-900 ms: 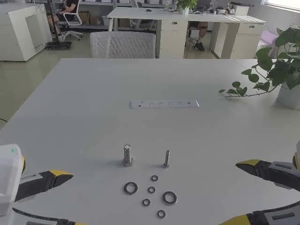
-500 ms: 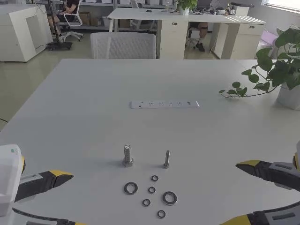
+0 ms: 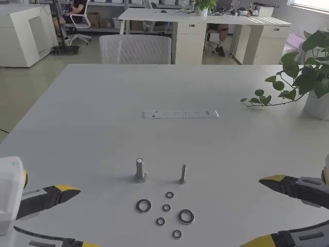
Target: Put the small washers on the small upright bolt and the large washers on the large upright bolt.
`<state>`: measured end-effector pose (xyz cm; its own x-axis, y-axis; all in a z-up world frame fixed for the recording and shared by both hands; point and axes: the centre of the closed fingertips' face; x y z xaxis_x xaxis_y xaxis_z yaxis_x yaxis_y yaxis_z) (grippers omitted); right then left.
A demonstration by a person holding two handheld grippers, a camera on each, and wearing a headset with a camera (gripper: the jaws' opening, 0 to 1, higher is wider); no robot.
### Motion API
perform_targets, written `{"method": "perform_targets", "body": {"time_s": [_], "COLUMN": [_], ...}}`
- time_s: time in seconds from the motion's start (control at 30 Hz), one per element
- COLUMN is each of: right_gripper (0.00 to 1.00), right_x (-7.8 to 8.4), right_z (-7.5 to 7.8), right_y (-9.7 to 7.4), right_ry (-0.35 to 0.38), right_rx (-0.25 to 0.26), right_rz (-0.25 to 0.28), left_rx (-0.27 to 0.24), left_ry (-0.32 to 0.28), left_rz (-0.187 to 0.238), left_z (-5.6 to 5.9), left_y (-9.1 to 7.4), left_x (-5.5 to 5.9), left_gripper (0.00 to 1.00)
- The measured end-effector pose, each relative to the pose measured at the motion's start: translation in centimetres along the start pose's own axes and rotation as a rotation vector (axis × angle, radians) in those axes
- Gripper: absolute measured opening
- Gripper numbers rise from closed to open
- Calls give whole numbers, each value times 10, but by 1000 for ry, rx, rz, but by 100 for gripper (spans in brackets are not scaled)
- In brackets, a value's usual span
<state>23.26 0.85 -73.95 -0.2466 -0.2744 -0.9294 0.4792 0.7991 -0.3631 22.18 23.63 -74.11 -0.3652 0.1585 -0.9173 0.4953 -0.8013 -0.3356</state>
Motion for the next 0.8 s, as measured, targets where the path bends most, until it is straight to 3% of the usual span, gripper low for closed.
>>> {"method": "perform_targets", "body": {"time_s": [0.8], "right_gripper": [97], "right_x": [0], "right_z": [0], "right_y": [-1], "right_ry": [-1], "right_rx": [-5], "right_rz": [-5], "left_rx": [-2], "left_ry": [-4], "left_rz": [5], "left_z": [1], "left_y": [2], "left_x": [0], "left_gripper": [99]}}
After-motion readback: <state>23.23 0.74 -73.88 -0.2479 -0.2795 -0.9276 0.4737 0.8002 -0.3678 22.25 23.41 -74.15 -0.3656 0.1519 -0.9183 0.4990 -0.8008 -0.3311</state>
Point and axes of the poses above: the centre of the closed fingertips' face, and the gripper's own axes: y roughly forward along the fingers, z roughly to its right, x roughly out of its underside, and after that the axes turned 11 degrees about z, right-handed
